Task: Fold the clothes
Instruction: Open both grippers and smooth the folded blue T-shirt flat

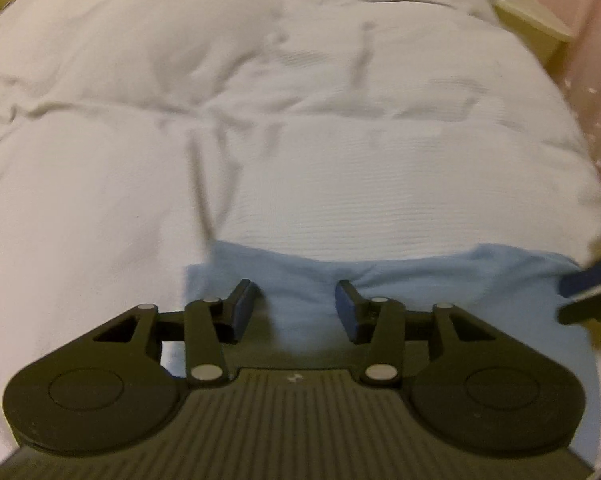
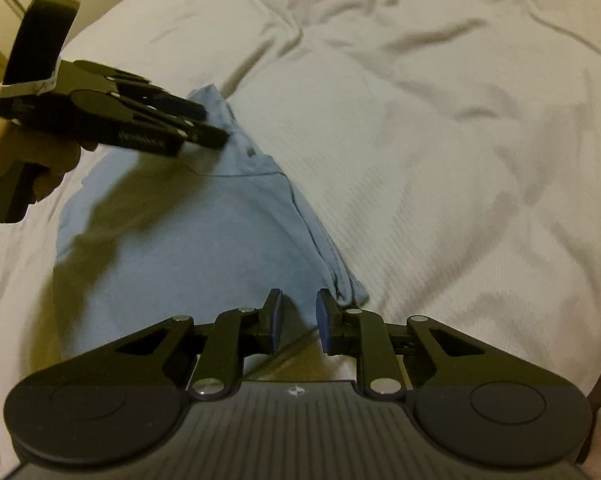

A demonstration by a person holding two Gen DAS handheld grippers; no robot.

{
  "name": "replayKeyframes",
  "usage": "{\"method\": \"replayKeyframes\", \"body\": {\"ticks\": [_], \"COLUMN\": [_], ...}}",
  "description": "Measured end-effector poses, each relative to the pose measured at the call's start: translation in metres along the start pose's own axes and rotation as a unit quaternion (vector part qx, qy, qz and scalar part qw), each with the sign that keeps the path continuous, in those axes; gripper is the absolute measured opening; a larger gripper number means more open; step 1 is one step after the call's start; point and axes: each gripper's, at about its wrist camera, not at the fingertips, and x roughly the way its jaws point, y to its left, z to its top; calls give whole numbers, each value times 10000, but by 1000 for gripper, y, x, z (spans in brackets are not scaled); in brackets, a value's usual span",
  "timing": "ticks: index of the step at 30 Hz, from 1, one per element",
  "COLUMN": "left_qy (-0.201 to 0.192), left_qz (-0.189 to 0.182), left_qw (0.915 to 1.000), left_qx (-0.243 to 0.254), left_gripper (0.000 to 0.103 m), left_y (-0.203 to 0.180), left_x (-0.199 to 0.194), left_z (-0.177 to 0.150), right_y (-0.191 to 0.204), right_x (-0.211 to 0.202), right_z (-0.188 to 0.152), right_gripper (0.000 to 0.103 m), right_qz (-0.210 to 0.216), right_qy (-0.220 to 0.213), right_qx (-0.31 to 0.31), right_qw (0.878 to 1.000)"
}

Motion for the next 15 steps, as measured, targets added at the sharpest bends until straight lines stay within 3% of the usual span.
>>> {"method": "replayKeyframes", "body": {"ticks": [6,8,9,15], "left_qy": [180,189,185,45], "left_qz": [319,461,537,705], "left_qw": [9986,9979,9974,9954], "left_qx": [-381,-424,-441,-648], "left_gripper": [43,42,41,38], "left_y": [24,26,27,25], "left_x": [6,-1,-6,-73], "left_z": [-1,0,0,-16], "right_y": [-5,-1,1,25], "right_x": [0,-7,-11,-53], "right_z": [-4,-7,-8,-27], "right_gripper": [18,19,21,28], "right_qz": [-57,-431,-622,-798], "right_qy": [-40,-46,-49,-138], "right_qx": [138,129,123,131], "right_qw": [9999,9990,9980,9966]}}
